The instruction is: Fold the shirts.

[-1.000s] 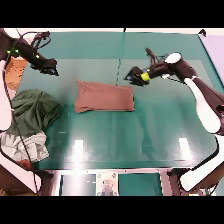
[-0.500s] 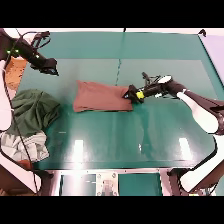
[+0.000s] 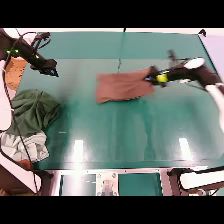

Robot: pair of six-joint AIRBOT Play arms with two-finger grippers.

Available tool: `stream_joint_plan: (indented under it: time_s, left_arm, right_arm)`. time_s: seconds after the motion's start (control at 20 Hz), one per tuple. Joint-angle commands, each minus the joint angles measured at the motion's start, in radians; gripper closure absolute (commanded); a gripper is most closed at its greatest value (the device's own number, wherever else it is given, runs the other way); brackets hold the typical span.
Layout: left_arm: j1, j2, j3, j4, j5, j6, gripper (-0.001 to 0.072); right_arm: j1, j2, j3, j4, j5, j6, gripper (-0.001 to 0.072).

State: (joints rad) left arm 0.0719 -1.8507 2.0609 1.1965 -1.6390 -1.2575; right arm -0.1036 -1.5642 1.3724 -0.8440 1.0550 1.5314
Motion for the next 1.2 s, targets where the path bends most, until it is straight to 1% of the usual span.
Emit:
stream_joint_plan:
  time_s: [0.0, 0.1, 0.35, 0.5, 0.6, 0.7, 0.85, 0.95, 1.0, 1.05, 1.1, 1.15]
  left_arm:
    - [0.000, 0.000, 0.001, 0.000, 0.000, 0.002, 0.0687]
    - [0.000, 0.000, 0.001, 0.000, 0.001, 0.002, 0.0687]
    - [0.000, 0.000, -0.002, 0.000, 0.001, 0.002, 0.0687]
    - [0.000, -0.001, -0.029, -0.004, -0.002, 0.002, 0.0687]
    - [0.000, -0.001, -0.048, -0.004, -0.002, 0.002, 0.0687]
    - [0.000, -0.001, -0.050, -0.004, 0.001, 0.002, 0.0687]
    - [0.000, 0.000, -0.050, -0.004, 0.001, 0.002, 0.0687]
    - [0.000, -0.001, -0.050, -0.004, 0.001, 0.002, 0.0687]
    - [0.000, -0.001, -0.050, -0.004, 0.002, 0.002, 0.0687]
    - [0.000, -0.001, -0.050, -0.004, 0.007, 0.002, 0.0687]
    - [0.000, 0.000, -0.050, -0.004, 0.012, 0.002, 0.0687]
    - [0.000, -0.001, -0.050, -0.004, 0.018, 0.002, 0.0687]
  right_arm:
    - [-0.270, 0.151, 0.005, -0.272, 0.122, 0.119, 0.0696]
    - [-0.450, 0.202, 0.005, -0.324, 0.174, 0.119, 0.0696]
    - [-0.863, 0.259, -0.028, -0.390, 0.233, 0.106, 0.0696]
    - [-1.044, 0.261, -0.109, -0.454, 0.251, 0.084, 0.0696]
    - [-1.125, 0.261, -0.208, -0.497, 0.235, 0.079, 0.0696]
    - [-1.175, 0.261, -0.320, -0.537, 0.183, 0.080, 0.0695]
    - [-1.197, 0.260, -0.454, -0.548, 0.083, 0.080, 0.0695]
    - [-1.197, 0.260, -0.481, -0.548, 0.051, 0.080, 0.0693]
    - [-1.197, 0.261, -0.479, -0.548, 0.063, 0.080, 0.0585]
    - [-1.197, 0.260, -0.472, -0.552, 0.104, 0.080, 0.0295]
    - [-1.197, 0.260, -0.456, -0.564, 0.172, 0.082, 0.0182]
    - [-1.197, 0.260, -0.430, -0.592, 0.254, 0.098, 0.0183]
